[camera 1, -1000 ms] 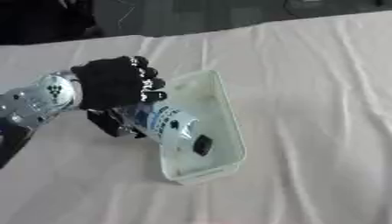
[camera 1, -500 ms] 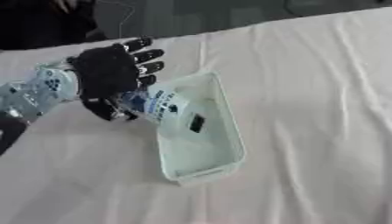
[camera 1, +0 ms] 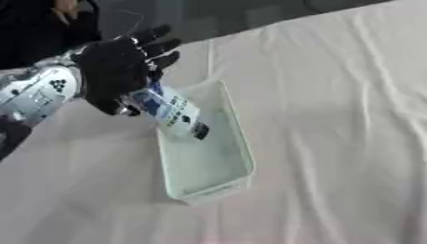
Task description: Pick up objects on the table and place them in the box.
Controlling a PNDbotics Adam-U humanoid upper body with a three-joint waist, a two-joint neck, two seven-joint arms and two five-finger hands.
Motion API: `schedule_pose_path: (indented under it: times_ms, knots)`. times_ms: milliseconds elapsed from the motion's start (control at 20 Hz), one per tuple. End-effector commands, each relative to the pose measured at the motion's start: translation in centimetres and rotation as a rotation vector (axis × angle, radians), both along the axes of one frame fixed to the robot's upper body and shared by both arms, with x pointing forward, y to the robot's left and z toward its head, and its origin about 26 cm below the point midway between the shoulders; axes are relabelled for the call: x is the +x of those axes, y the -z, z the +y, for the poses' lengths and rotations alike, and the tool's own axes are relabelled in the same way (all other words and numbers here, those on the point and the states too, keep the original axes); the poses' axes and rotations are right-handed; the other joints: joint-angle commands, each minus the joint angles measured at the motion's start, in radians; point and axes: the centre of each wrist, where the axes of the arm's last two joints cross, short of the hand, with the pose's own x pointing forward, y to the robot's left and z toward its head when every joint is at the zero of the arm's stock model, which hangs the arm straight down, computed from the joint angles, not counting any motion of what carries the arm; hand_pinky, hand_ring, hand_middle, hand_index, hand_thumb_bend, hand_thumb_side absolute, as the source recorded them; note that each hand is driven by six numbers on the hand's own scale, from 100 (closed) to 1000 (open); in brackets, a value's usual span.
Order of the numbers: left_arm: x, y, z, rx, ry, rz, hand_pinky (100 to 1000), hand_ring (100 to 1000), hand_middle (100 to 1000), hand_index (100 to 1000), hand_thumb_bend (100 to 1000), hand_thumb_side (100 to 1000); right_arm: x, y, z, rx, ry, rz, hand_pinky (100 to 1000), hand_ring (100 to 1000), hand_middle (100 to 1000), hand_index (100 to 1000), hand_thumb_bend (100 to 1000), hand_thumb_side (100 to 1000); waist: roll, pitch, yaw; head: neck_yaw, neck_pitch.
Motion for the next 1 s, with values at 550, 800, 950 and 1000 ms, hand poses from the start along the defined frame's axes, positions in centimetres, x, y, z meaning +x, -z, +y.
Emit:
schedule_pose_path:
  times_ms: [550,800,950,1000]
  knots:
    - [-0.9,-4.3,-0.4,-0.028,0.119,-0.148,1000,1000,856,630,782,782,-0.3,-1.8,-0.2,-0.013,-0.01,-0.026,188,317,399,520,100,1000,0.015,-0.028,-0.003,-0.008,-0.001]
    - [-2.2,-6.0,-0.6,-0.071,0.15,-0.168,1000,1000,855,631,784,778,-0.3,-1.6,-0.3,-0.023,-0.006,-0.024,186,317,399,520,100,1000,0.016,-0.031,0.012,-0.006,-0.001]
    - [-4.0,-7.6,-0.6,-0.135,0.171,-0.185,1000,1000,855,631,767,759,-0.4,-1.4,-0.4,-0.031,0.003,-0.023,185,317,399,516,100,1000,0.015,-0.03,0.025,-0.006,-0.001]
    - [-4.7,-8.3,-0.5,-0.159,0.173,-0.195,996,999,854,632,766,757,-0.4,-1.3,-0.5,-0.034,0.009,-0.022,184,317,399,517,100,1000,0.014,-0.03,0.031,-0.006,-0.001]
